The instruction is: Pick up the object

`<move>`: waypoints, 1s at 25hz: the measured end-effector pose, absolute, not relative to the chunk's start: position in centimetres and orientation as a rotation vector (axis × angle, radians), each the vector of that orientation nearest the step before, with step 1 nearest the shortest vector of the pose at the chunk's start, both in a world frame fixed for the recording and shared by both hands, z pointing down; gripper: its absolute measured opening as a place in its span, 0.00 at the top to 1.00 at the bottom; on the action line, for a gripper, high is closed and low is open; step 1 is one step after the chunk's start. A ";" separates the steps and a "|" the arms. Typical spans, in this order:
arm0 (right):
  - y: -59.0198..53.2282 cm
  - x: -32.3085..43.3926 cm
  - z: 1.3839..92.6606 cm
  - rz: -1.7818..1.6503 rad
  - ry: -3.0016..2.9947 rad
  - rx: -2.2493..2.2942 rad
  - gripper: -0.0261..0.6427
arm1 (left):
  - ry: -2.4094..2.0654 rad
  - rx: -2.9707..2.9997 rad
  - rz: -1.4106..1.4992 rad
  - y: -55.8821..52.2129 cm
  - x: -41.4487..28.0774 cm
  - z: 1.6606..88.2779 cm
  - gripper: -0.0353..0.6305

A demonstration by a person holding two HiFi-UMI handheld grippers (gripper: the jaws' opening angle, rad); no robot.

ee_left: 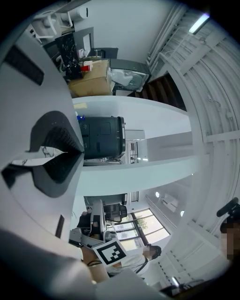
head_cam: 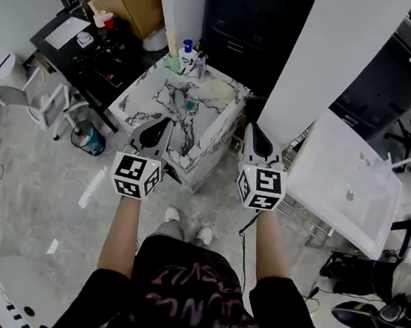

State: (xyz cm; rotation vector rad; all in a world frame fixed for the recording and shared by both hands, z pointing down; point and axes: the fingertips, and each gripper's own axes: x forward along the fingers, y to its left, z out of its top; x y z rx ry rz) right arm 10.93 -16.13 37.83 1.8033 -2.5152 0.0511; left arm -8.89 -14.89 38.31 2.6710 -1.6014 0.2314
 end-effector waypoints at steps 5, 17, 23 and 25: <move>-17.9 11.1 37.9 0.056 -2.517 1.816 0.94 | -1.571 2.696 0.239 -17.1 -8.0 38.5 0.92; -23.2 11.8 39.1 0.086 -2.430 1.915 0.94 | -1.427 2.739 0.262 -24.2 -6.7 40.5 0.92; -26.1 11.7 40.7 0.118 -2.392 1.924 0.94 | -1.369 2.737 0.289 -27.8 -6.1 42.6 0.92; -27.0 11.7 41.5 0.131 -2.380 1.924 0.94 | -1.352 2.734 0.300 -28.9 -5.9 43.4 0.92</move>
